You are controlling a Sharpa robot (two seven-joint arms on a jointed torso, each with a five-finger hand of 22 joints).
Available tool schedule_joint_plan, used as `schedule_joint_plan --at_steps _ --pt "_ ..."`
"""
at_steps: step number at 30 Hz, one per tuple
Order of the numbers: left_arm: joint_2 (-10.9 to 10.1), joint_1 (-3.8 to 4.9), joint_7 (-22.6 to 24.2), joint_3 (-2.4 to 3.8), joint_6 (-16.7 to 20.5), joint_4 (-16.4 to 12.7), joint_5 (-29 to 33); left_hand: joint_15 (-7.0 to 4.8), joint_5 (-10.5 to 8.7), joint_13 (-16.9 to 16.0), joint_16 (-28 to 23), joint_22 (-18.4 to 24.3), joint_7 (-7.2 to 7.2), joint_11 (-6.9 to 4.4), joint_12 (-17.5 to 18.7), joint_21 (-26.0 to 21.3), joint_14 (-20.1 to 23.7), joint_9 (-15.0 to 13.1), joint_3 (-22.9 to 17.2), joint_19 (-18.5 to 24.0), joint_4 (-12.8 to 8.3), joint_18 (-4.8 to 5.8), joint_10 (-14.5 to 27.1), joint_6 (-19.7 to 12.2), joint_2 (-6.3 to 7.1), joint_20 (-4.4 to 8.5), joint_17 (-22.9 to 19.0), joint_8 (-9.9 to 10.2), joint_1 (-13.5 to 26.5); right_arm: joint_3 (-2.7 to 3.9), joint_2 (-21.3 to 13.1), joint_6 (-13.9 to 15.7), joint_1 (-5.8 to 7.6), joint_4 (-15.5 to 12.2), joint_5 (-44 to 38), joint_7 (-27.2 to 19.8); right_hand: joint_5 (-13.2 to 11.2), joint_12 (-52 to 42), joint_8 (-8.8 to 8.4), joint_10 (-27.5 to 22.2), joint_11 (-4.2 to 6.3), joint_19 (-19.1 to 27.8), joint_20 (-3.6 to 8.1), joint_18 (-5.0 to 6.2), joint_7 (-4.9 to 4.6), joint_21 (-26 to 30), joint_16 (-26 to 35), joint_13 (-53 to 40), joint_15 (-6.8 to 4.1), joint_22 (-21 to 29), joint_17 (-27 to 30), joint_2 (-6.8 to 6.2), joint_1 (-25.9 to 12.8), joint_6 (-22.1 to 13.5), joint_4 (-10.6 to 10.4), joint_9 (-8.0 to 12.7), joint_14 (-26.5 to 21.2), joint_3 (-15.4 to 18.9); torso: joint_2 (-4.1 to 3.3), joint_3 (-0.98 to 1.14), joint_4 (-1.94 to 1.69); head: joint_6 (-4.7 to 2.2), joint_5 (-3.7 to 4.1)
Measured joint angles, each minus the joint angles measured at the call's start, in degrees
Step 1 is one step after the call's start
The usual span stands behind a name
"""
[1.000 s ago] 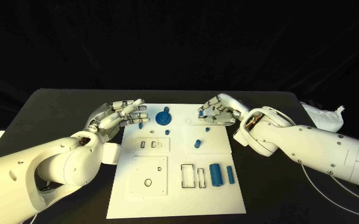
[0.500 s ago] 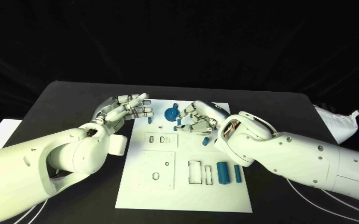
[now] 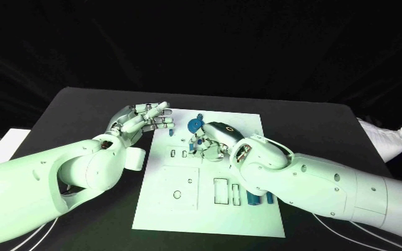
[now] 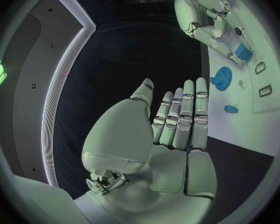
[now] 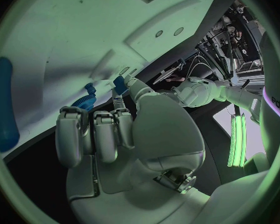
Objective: Assemble the parts on the task board
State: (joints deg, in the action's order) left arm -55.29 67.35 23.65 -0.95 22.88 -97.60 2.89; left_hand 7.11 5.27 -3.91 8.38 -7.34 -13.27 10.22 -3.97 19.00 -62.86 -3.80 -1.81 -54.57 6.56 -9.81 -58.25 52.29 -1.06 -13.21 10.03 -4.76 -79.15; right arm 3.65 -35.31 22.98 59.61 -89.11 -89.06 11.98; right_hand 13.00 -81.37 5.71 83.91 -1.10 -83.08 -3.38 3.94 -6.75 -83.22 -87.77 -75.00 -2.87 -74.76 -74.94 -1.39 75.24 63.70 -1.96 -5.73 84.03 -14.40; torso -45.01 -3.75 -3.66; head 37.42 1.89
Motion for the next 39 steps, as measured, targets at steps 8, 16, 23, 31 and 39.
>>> schedule_joint_plan --at_steps 8,16,23,31,39 --pt "0.19 0.00 0.00 0.00 0.00 0.01 0.03 0.00 0.00 0.00 0.00 0.00 0.00 0.00 0.00 0.00 0.00 0.00 0.00 0.00 0.00 0.00 0.00 0.00 0.00 0.00 0.00 0.00 0.00 -0.42 1.27 -1.01 -0.28 0.54 -1.73 1.26 0.09 0.00 -0.31 0.01 -0.01 0.00 0.00 0.00 0.00 0.00 0.00 0.00 0.00 0.00 0.01 -0.07 -0.07 0.18 0.00 0.03 0.00 0.01 -0.04 0.09 0.07 0.55 -0.29" --pt "0.28 0.00 0.00 0.01 -0.02 0.03 0.05 0.00 0.00 0.00 0.00 0.00 0.00 0.00 0.00 0.00 0.00 0.00 0.00 0.00 0.00 0.00 0.00 0.00 0.00 0.00 -0.01 0.00 0.00 -0.42 1.52 -1.41 -0.27 0.55 -2.52 1.50 0.09 0.00 -0.05 0.04 -0.04 0.00 0.00 0.00 0.00 0.00 0.00 0.00 0.00 0.00 0.01 -0.06 -0.05 0.18 0.00 0.06 0.00 0.02 -0.02 0.10 0.10 1.05 -0.47" --pt "0.31 0.00 -0.02 0.01 -0.05 0.03 0.06 0.00 0.00 0.00 0.00 -0.01 0.00 0.00 0.00 0.00 0.00 0.00 0.00 0.00 0.00 0.00 0.00 0.00 0.00 0.00 -0.01 0.00 0.00 -0.42 1.32 -1.95 -0.28 0.37 -3.00 1.55 0.07 0.00 0.03 0.04 -0.05 0.00 0.00 0.00 0.01 0.00 0.00 0.00 0.00 0.00 0.01 -0.06 -0.04 0.17 0.01 0.05 0.00 0.04 0.02 0.09 0.10 1.34 -0.49" --pt "0.28 0.00 -0.04 0.01 -0.07 0.03 0.07 0.00 0.00 0.00 0.00 -0.01 0.00 0.00 0.00 0.00 0.00 0.00 0.00 0.00 0.00 0.00 0.00 0.00 0.00 0.00 -0.02 0.00 0.00 -0.28 0.89 -2.77 -0.41 -0.05 -3.76 1.60 0.13 0.00 0.01 0.04 -0.05 0.00 0.00 0.00 0.03 0.00 0.00 0.00 0.01 0.01 0.02 -0.07 -0.03 0.16 0.05 -0.05 0.00 0.09 0.05 0.07 0.09 1.56 -0.33" --pt "0.24 0.00 -0.04 0.01 -0.10 0.03 0.08 0.00 0.00 0.00 0.00 -0.01 0.00 0.00 0.00 0.00 0.00 0.00 0.00 0.00 0.00 -0.01 0.00 0.00 0.00 0.00 -0.02 0.00 0.00 -0.22 0.78 -3.47 -0.50 -0.41 -4.63 2.13 0.43 0.68 -0.34 0.05 -0.05 0.00 0.00 0.00 0.11 0.00 0.00 0.00 0.01 0.22 0.02 -0.85 -0.82 0.26 0.05 -0.19 0.00 0.09 0.07 0.05 0.07 1.62 -0.20"
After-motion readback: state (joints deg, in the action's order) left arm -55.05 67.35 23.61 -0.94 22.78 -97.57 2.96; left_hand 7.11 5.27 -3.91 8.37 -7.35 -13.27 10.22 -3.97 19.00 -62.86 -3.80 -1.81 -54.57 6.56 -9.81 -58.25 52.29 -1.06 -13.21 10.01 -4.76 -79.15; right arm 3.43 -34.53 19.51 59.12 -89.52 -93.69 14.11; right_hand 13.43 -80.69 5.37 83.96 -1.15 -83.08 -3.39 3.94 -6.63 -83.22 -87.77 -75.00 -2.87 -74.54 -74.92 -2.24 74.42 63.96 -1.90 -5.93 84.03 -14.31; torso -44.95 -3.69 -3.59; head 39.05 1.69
